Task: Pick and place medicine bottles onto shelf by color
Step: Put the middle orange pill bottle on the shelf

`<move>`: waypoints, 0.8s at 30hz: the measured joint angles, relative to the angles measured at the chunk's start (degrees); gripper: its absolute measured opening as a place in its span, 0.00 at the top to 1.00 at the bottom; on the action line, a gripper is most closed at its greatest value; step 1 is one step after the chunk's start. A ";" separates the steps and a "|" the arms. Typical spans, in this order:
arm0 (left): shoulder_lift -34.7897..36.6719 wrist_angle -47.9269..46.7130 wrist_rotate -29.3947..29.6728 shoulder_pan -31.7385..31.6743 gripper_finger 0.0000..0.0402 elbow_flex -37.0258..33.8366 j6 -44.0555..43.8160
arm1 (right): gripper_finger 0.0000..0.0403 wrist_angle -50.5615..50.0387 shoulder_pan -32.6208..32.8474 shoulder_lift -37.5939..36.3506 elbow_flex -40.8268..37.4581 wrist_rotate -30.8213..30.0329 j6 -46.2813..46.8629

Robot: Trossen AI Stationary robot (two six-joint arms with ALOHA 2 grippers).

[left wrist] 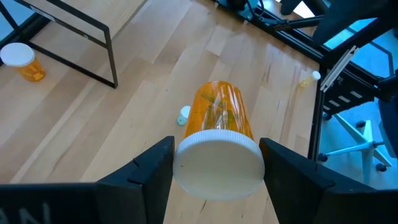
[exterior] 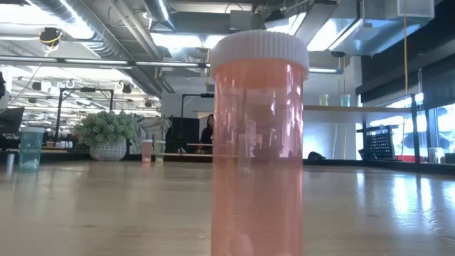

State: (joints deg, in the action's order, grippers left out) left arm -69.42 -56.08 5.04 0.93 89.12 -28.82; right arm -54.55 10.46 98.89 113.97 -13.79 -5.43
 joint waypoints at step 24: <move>0.00 3.11 0.00 0.00 0.48 0.00 1.35 | 0.48 5.52 -2.33 1.18 0.00 -1.26 3.64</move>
State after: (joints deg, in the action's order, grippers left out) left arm -69.42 -52.97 5.04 0.93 89.12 -27.47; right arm -49.03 8.13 100.07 113.97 -15.04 -1.79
